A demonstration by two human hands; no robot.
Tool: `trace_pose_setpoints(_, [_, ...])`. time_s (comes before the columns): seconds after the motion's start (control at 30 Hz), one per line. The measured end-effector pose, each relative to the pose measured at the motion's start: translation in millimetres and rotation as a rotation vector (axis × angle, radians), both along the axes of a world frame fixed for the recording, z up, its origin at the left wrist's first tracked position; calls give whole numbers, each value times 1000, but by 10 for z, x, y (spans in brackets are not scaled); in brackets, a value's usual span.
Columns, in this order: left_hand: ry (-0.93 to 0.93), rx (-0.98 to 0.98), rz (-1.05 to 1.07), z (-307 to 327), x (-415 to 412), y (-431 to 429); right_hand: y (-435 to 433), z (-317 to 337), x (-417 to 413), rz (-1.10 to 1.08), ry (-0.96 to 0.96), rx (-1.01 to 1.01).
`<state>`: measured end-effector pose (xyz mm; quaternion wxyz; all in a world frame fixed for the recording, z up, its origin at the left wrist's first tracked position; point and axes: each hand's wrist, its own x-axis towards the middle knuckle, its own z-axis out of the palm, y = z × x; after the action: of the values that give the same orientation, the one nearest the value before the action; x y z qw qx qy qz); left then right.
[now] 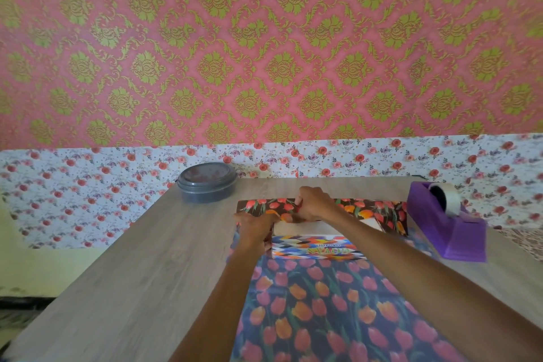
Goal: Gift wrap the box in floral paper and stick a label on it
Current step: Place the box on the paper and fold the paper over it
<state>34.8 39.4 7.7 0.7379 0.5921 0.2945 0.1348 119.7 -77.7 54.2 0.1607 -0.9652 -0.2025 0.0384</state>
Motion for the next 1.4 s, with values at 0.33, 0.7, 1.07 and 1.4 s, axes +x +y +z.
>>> trace_pose_setpoints(0.33, [-192, 12, 315, -45, 20, -190, -128, -154, -183, -32, -127, 167])
trace_pose_setpoints(0.7, [-73, -67, 459, -66, 5, -151, -422, 52, -135, 129, -61, 245])
trace_pose_setpoints(1.07, [98, 1688, -403, 50, -145, -359, -995, 147, -333, 581, -59, -456])
trace_pose_setpoints(1.4, [3, 1730, -229, 297, -369, -433, -1164, -329, -403, 487, -316, -294])
